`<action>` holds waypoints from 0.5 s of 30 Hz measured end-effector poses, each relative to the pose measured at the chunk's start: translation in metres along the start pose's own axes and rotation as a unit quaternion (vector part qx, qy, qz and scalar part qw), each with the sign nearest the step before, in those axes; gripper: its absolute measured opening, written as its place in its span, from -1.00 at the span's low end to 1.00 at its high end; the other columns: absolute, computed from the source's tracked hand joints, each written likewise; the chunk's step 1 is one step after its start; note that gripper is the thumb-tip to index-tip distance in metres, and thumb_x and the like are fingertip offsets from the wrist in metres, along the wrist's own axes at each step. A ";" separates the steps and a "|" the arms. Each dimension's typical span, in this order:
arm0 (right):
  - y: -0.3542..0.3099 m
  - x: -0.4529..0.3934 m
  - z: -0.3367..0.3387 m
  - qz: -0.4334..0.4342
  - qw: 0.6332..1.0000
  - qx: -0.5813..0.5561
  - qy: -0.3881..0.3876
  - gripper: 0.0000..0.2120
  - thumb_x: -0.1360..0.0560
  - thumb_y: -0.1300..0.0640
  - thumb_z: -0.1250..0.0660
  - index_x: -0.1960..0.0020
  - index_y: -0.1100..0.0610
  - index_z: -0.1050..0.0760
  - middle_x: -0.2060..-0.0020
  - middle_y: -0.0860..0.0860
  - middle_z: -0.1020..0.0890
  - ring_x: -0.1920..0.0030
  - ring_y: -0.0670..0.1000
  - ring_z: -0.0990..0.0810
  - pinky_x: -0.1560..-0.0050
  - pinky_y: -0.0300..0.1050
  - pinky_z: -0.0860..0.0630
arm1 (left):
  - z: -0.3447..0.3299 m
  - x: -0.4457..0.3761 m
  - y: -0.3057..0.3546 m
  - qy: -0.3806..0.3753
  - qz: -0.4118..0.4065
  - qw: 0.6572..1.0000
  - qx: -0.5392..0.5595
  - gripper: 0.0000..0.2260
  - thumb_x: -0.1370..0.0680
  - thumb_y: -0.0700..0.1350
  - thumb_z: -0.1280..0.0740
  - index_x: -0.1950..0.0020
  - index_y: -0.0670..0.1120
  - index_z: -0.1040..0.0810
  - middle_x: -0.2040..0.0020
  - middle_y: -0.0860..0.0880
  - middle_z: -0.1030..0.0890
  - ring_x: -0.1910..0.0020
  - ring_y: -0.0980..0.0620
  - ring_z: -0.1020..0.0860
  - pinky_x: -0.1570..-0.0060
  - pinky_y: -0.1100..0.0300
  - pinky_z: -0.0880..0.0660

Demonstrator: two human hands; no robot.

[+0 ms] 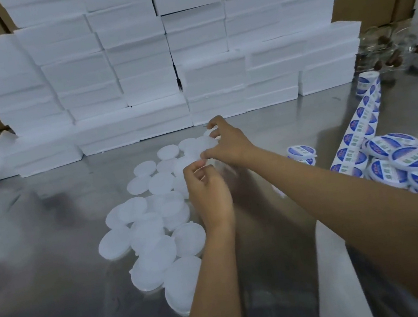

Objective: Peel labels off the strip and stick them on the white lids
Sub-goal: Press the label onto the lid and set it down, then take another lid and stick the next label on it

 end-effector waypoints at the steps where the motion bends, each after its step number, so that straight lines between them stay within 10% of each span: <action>1: -0.002 0.007 0.006 0.008 1.000 0.000 0.002 -0.37 -0.34 0.07 -0.54 -0.28 0.00 -0.28 -0.17 0.00 -0.51 -0.10 0.06 -0.52 -0.12 -0.01 -0.51 | 0.000 0.000 0.001 0.000 0.009 1.000 0.013 -0.87 -0.63 -0.14 -0.21 -0.10 0.07 -0.46 -0.06 -0.03 -0.64 0.01 -0.01 -0.65 0.11 0.18 -0.52; 10: -0.005 0.106 0.057 0.106 0.989 0.101 0.003 -0.44 -0.41 0.01 -0.43 -0.32 -0.15 -0.27 -0.17 -0.06 -0.60 -0.10 -0.03 -0.54 -0.08 -0.13 -0.47 | -0.013 0.023 0.012 -0.182 -0.007 0.983 -0.010 -0.70 -0.64 -0.15 -0.24 -0.34 0.14 -0.42 -0.15 0.01 -0.64 -0.12 -0.03 -0.65 -0.05 0.03 -0.65; 15: 0.017 0.148 0.106 0.046 0.994 0.096 0.030 -0.60 -0.46 0.06 -0.44 -0.26 -0.03 -0.43 -0.16 -0.09 -0.61 -0.22 -0.06 -0.54 -0.19 -0.09 -0.45 | -0.018 0.044 0.022 -0.232 -0.036 0.972 -0.002 -0.62 -0.65 -0.31 -0.15 -0.30 0.12 -0.46 -0.02 0.00 -0.67 0.13 -0.01 -0.72 0.28 0.14 -0.65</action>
Point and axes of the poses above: each hand's wrist, its own x-axis away from the middle knuckle, its own z-axis out of the back of the hand, y = z × x, the point moved 2 cm from there along -x, towards the middle knuckle
